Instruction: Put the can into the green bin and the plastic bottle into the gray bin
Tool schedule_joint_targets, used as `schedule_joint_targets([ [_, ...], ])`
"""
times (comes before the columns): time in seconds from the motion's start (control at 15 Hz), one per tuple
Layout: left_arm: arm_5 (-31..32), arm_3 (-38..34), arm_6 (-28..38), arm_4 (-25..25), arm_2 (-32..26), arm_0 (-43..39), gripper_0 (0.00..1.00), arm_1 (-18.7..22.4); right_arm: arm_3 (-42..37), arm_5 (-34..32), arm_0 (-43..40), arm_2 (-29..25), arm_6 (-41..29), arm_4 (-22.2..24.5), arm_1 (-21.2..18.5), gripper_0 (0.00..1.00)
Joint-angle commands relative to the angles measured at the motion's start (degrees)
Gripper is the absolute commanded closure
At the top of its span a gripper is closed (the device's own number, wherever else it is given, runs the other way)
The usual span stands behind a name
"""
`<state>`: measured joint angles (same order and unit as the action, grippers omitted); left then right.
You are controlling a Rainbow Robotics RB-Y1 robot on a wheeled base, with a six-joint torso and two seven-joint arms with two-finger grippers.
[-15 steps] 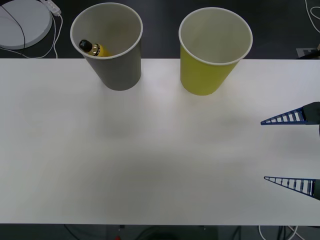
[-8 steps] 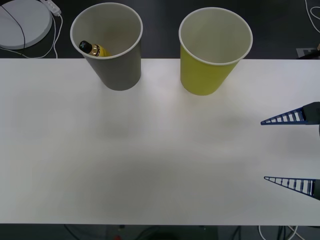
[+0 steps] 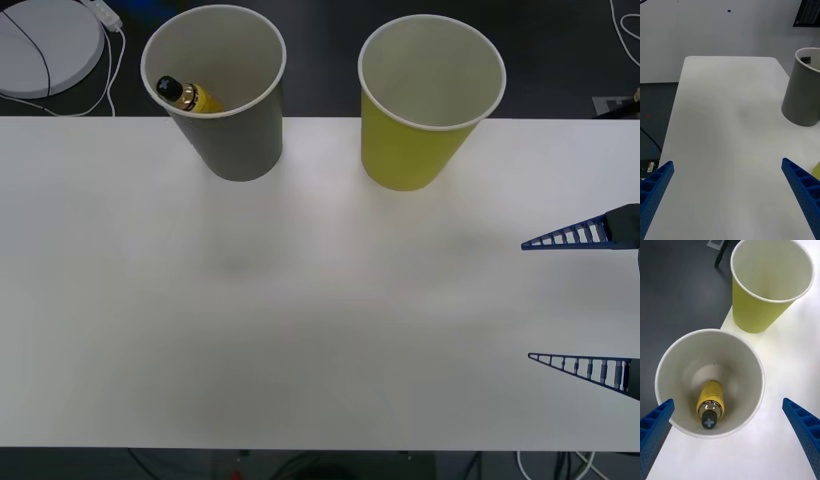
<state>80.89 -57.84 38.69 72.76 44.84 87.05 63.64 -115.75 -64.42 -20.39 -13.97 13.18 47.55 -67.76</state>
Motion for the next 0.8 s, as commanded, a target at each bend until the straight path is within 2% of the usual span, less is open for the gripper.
schedule_joint_targets([
  [0.07, -1.96, -5.97, -0.72, -3.51, 0.08, -4.17, 0.00, 4.57, 0.00, 0.00, 0.00, 0.00, 0.00, 0.00, 0.00, 0.00],
  [0.4, -6.35, -14.15, -2.74, -10.54, -0.01, -11.55, 0.00, 11.60, 0.00, 0.00, 0.00, 0.00, 0.00, 0.00, 0.00, 0.00],
  [0.8, -7.15, -14.94, -16.10, -22.49, -0.01, -20.78, 0.00, 15.29, 0.00, 0.00, 0.00, 0.00, 0.00, 0.00, 0.00, 0.00],
])
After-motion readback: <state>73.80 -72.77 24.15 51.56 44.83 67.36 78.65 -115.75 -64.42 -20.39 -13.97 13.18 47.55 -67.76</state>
